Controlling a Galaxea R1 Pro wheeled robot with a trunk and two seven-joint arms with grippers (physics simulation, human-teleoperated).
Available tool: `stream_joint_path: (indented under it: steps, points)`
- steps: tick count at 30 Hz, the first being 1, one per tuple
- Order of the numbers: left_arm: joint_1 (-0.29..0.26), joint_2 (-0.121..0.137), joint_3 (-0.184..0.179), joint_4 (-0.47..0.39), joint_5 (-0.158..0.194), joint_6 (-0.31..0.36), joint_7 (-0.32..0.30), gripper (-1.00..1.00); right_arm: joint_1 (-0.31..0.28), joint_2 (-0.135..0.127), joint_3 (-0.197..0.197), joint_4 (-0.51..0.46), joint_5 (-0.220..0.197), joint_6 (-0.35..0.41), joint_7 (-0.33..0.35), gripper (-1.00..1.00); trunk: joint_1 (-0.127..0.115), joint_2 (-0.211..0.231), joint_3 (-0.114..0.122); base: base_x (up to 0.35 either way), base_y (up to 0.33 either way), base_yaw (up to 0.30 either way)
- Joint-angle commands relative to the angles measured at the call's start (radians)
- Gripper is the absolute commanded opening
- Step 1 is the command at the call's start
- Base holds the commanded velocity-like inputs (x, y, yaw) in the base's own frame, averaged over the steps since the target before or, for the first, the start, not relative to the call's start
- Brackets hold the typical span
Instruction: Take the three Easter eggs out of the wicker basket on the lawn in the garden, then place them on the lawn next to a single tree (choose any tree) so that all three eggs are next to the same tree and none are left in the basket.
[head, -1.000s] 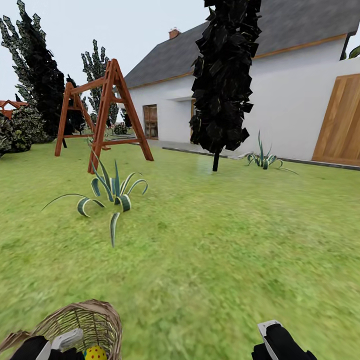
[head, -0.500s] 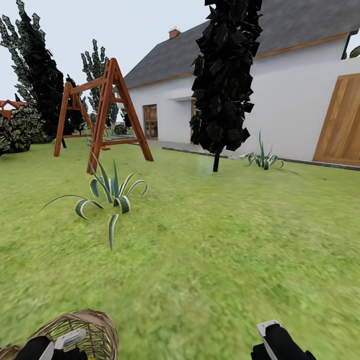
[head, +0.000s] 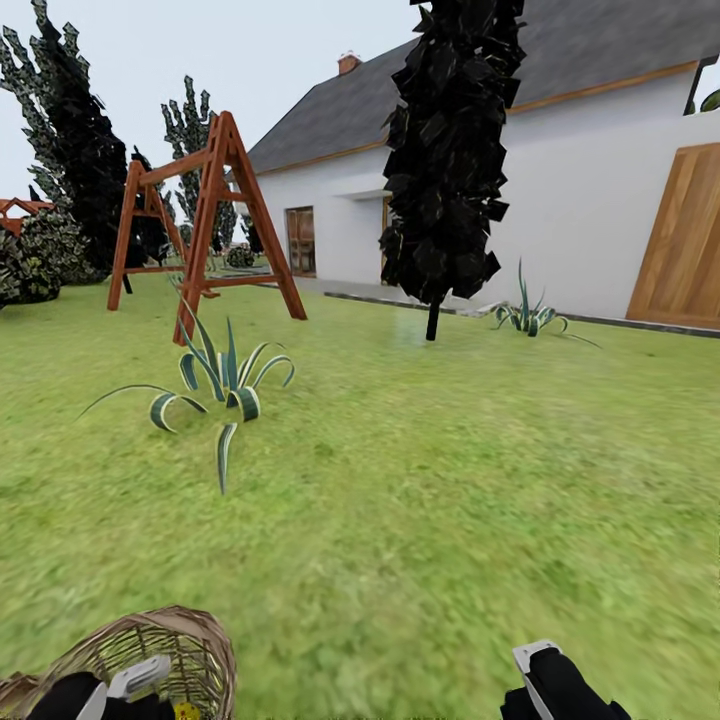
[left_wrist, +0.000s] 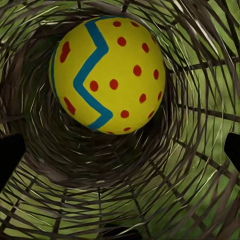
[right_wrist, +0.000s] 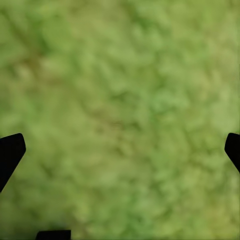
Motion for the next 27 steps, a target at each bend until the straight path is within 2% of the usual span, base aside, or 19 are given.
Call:
stream_joint_path:
  steps: [1, 14, 22, 27]
  points:
    - [0.0, -0.001, 0.005, -0.001, -0.004, 0.006, -0.005, 1.0, 0.0, -0.001, 0.005, -0.001, 0.006, 0.006, 0.001, 1.0, 0.0, -0.001, -0.005, 0.0, 0.0, 0.0]
    - [0.0, -0.001, 0.006, -0.002, -0.002, 0.004, -0.005, 1.0, 0.0, -0.001, 0.005, -0.001, 0.006, 0.006, 0.002, 1.0, 0.006, -0.004, -0.055, 0.0, 0.0, 0.0]
    - [0.0, -0.003, 0.005, -0.002, 0.001, -0.035, -0.004, 1.0, 0.0, 0.0, 0.006, -0.001, 0.006, 0.006, 0.002, 1.0, 0.01, -0.006, -0.086, 0.0, 0.0, 0.0]
    - [0.0, -0.019, 0.004, -0.033, 0.002, -0.041, -0.005, 1.0, 0.0, 0.0, 0.008, -0.001, 0.006, 0.006, 0.002, 1.0, 0.012, -0.007, -0.106, 0.0, 0.0, 0.0]
